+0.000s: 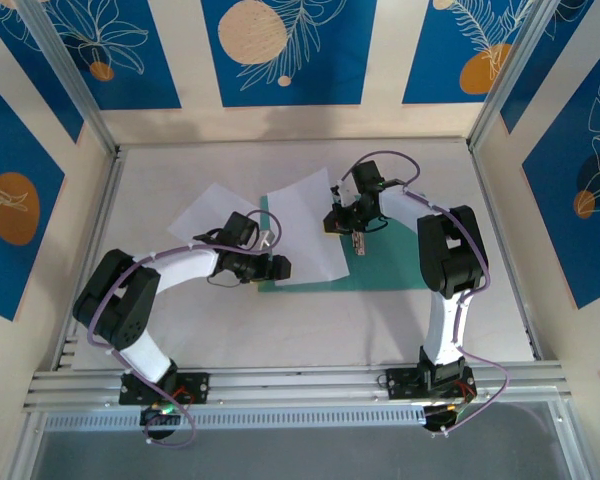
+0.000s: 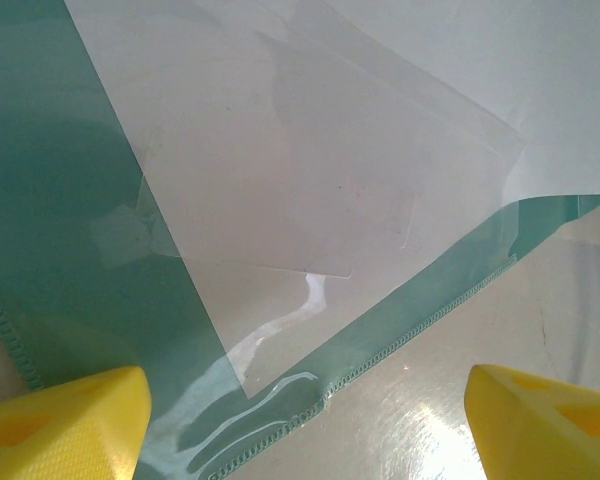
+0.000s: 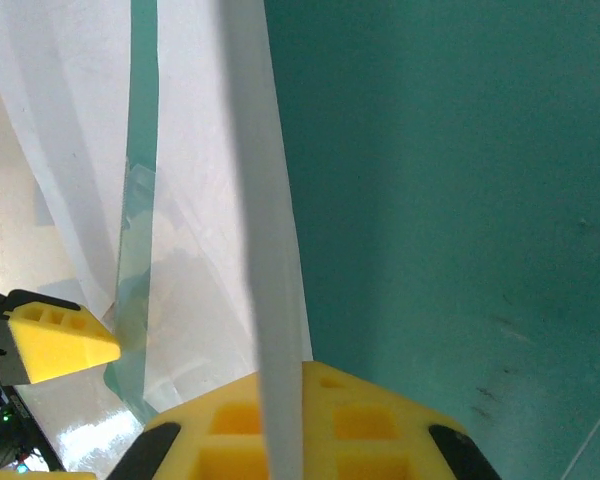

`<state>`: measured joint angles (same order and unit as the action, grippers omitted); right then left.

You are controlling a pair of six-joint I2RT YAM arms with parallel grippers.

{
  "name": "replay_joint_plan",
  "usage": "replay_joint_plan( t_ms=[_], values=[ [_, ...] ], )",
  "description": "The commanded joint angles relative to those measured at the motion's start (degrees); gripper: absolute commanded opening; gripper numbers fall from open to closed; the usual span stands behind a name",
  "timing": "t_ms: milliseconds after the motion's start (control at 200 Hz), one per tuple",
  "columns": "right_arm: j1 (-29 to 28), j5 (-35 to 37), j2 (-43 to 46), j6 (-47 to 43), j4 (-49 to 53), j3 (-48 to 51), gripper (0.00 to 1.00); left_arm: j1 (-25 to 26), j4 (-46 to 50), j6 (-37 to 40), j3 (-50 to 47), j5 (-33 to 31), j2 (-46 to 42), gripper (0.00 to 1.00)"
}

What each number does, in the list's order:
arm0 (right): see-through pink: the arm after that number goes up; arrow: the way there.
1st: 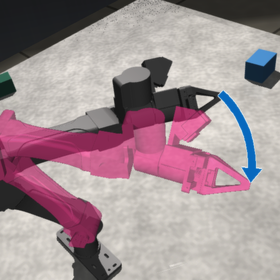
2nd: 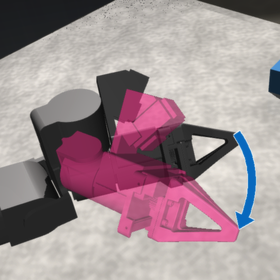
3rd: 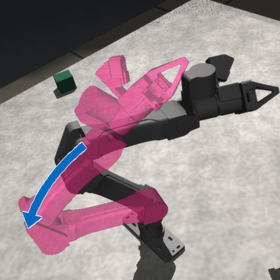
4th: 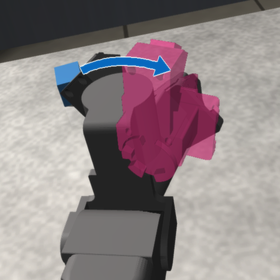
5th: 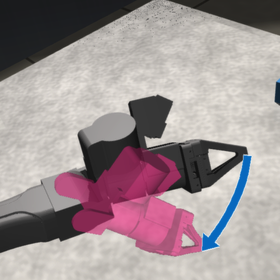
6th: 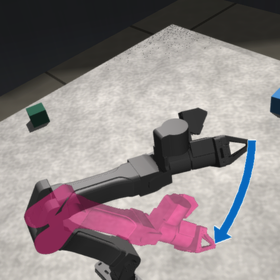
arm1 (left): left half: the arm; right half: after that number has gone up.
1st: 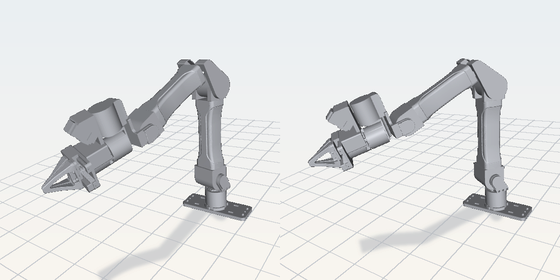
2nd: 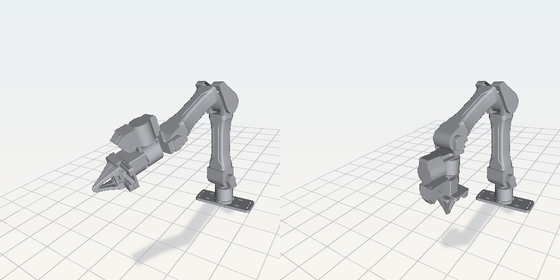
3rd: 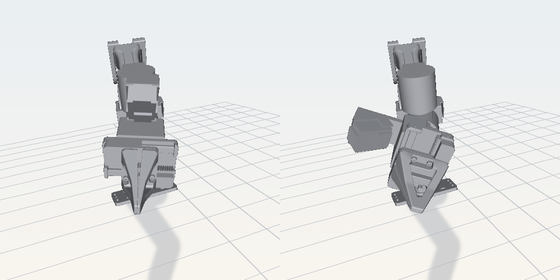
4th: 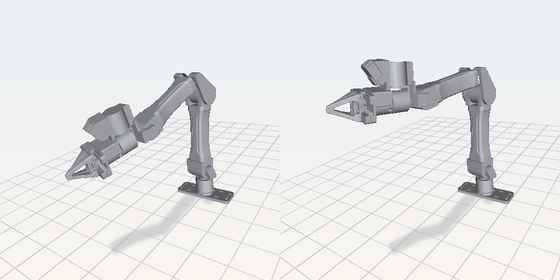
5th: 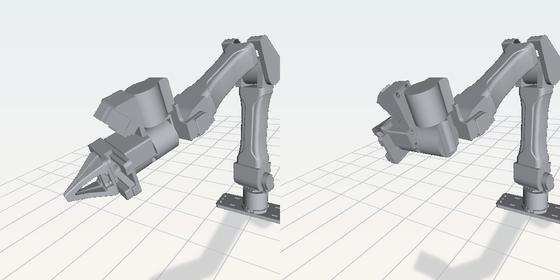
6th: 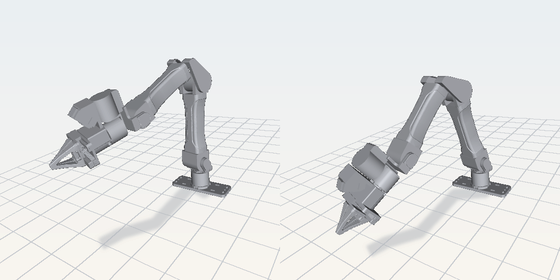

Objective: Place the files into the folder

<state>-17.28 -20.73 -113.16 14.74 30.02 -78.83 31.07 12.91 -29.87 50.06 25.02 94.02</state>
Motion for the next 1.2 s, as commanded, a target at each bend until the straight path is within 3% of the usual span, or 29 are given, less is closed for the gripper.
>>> replay_joint_plan(
  t_ms=[0, 240, 640, 890, 1190],
  values=[
    [-0.5, 0.66, -0.28, 1.31, 0.41, 1.31, 0.08, -0.9, 0.18, -0.09, -0.92, 0.51, -1.08, 0.82],
    [-0.39, 0.1, -0.95, 2.7, 0.7, 1.48, 0.13, -1.14, -1.06, -1.23, -1.5, 1.95, -1.12, 0.82],
    [1.19, -2.24, -0.46, 2.85, 2.14, 1.36, 0.3, -1.19, -1.76, -1.51, -2.0, 2.29, -0.68, 0.82],
    [1.64, -1.14, 1.59, 3.21, 1.89, 2.96, 0.28, -1.31, -2.48, -1.86, -2.59, 2.6, -0.07, 0.82],
    [1.37, -0.89, 1.08, 3.42, 0.84, 4.46, 0.14, -1.29, -2.5, -2.03, -2.55, 2.75, 0.07, 0.82]
  ],
)
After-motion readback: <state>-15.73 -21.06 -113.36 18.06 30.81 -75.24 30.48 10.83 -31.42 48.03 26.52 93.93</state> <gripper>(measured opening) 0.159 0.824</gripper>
